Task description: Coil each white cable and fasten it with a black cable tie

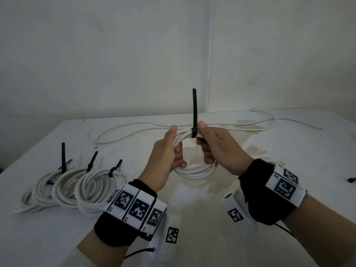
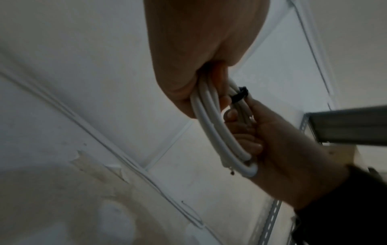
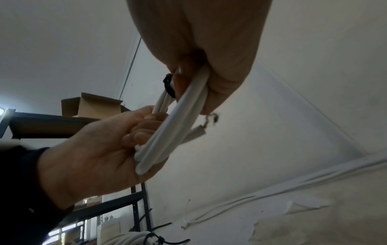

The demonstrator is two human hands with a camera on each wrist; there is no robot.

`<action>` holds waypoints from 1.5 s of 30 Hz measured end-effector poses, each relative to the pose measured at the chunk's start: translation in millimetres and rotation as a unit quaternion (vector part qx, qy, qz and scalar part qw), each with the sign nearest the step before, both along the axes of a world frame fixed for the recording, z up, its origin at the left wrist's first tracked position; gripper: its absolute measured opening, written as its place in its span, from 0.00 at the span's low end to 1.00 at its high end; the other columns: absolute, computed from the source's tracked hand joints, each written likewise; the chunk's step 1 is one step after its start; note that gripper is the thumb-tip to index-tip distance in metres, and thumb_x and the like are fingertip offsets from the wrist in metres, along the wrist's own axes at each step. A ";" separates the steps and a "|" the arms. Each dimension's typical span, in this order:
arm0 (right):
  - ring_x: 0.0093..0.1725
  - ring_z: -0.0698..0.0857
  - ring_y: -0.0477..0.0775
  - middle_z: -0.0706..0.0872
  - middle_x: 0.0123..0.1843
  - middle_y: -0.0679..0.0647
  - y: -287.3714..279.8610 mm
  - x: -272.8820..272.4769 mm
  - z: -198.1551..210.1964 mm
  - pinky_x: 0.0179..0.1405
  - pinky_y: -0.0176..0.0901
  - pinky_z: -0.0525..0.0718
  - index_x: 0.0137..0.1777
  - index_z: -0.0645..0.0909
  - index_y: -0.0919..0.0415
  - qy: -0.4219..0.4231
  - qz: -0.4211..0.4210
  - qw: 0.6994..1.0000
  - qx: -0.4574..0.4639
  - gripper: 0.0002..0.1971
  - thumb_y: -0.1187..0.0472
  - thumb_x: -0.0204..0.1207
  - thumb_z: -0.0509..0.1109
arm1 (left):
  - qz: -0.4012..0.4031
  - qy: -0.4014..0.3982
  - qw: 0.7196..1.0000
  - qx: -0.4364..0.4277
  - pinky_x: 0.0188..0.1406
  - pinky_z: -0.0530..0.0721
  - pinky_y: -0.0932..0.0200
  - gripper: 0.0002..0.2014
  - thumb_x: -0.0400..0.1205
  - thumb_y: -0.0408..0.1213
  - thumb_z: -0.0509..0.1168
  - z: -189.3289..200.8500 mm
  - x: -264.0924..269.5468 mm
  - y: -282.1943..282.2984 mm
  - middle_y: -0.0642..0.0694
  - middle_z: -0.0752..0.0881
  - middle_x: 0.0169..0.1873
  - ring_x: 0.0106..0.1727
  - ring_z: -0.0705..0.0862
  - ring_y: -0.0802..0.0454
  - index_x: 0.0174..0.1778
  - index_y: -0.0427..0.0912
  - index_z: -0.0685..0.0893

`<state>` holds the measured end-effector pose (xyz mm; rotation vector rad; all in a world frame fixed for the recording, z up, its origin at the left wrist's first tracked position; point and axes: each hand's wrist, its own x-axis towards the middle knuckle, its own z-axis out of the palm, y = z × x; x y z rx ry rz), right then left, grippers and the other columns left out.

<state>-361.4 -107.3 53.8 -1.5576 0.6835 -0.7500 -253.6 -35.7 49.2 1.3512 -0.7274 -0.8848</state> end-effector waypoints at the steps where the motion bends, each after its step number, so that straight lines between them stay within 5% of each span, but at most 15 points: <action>1: 0.17 0.60 0.45 0.62 0.18 0.45 0.8 1.2 0.5 0.16 0.33 0.63 0.30 0.70 0.61 -0.002 0.002 1.000 0.002 0.22 0.48 0.82 0.55 | 0.000 0.000 1.000 0.001 0.18 0.72 0.63 0.26 0.85 0.49 0.51 1.2 1.6 1.5 0.52 0.62 0.11 0.13 0.60 0.56 0.22 0.41 0.66; 8: 0.18 0.59 0.45 0.62 0.21 0.49 6.2 9.8 3.6 0.15 0.33 0.63 0.29 0.69 0.60 -0.014 0.017 1.000 0.003 0.21 0.50 0.82 0.56 | -0.004 -0.003 1.000 -0.011 0.22 0.74 0.62 0.24 0.84 0.49 0.54 4.3 10.8 13.0 0.52 0.63 0.12 0.14 0.60 0.55 0.23 0.40 0.69; 13: 0.19 0.58 0.45 0.60 0.23 0.49 11.7 18.4 -1.2 0.16 0.34 0.61 0.33 0.71 0.61 -0.008 0.021 1.000 0.006 0.20 0.47 0.81 0.57 | -0.008 -0.053 0.999 -0.007 0.31 0.80 0.62 0.22 0.87 0.48 0.47 -4.3 20.4 24.8 0.51 0.70 0.17 0.18 0.72 0.57 0.34 0.40 0.76; 19: 0.19 0.58 0.45 0.60 0.19 0.46 19.4 36.8 -7.6 0.17 0.34 0.61 0.32 0.71 0.62 0.000 0.027 0.999 0.022 0.23 0.45 0.81 0.55 | 0.001 -0.307 0.952 -0.003 0.48 0.84 0.48 0.06 0.84 0.39 0.57 -16.0 45.9 49.6 0.57 0.83 0.30 0.34 0.83 0.59 0.51 0.51 0.80; 22: 0.20 0.59 0.45 0.60 0.22 0.48 24.0 50.5 -15.6 0.19 0.35 0.64 0.34 0.72 0.61 0.006 0.040 0.999 0.032 0.22 0.44 0.81 0.55 | 0.039 -0.387 0.921 0.008 0.45 0.86 0.48 0.14 0.83 0.39 0.61 -20.5 57.5 57.7 0.52 0.84 0.36 0.39 0.85 0.49 0.64 0.45 0.79; 29: 0.32 0.78 0.46 0.78 0.38 0.50 32.0 83.5 -33.0 0.30 0.29 0.76 0.59 0.75 0.59 0.091 0.103 0.987 -0.079 0.12 0.58 0.85 0.52 | 0.049 -0.422 0.902 0.080 0.29 0.85 0.64 0.06 0.84 0.36 0.59 -24.4 92.8 74.9 0.51 0.83 0.29 0.25 0.82 0.57 0.45 0.38 0.79; 34: 0.61 0.80 0.50 0.78 0.66 0.53 30.5 96.1 -38.5 0.65 0.45 0.76 0.74 0.68 0.57 0.197 0.165 0.961 -0.101 0.20 0.54 0.84 0.55 | 0.027 -0.413 0.894 0.175 0.34 0.83 0.57 0.11 0.84 0.35 0.58 -36.1 123.5 89.7 0.43 0.84 0.31 0.30 0.82 0.48 0.42 0.30 0.79; 38: 0.56 0.83 0.48 0.79 0.63 0.51 22.8 90.6 -36.4 0.58 0.44 0.79 0.73 0.69 0.56 0.208 0.151 0.963 -0.084 0.21 0.51 0.82 0.58 | 0.028 -0.412 0.878 0.242 0.24 0.74 0.64 0.14 0.84 0.35 0.58 -45.9 137.7 96.4 0.46 0.79 0.24 0.24 0.76 0.51 0.33 0.35 0.74; 41: 0.55 0.83 0.48 0.80 0.60 0.51 12.6 84.2 -36.3 0.57 0.43 0.79 0.71 0.71 0.56 0.220 0.131 0.962 -0.089 0.21 0.49 0.81 0.59 | 0.020 -0.430 0.861 0.271 0.30 0.69 0.59 0.14 0.83 0.33 0.58 -48.7 141.7 94.8 0.45 0.74 0.24 0.27 0.73 0.51 0.31 0.36 0.73; 45: 0.48 0.83 0.45 0.81 0.52 0.47 -3.4 75.9 -35.9 0.47 0.38 0.80 0.69 0.72 0.57 0.236 0.106 0.963 -0.077 0.20 0.50 0.80 0.61 | 0.020 -0.442 0.844 0.303 0.26 0.66 0.66 0.13 0.81 0.32 0.62 -49.2 142.4 91.9 0.45 0.72 0.22 0.25 0.71 0.53 0.29 0.35 0.74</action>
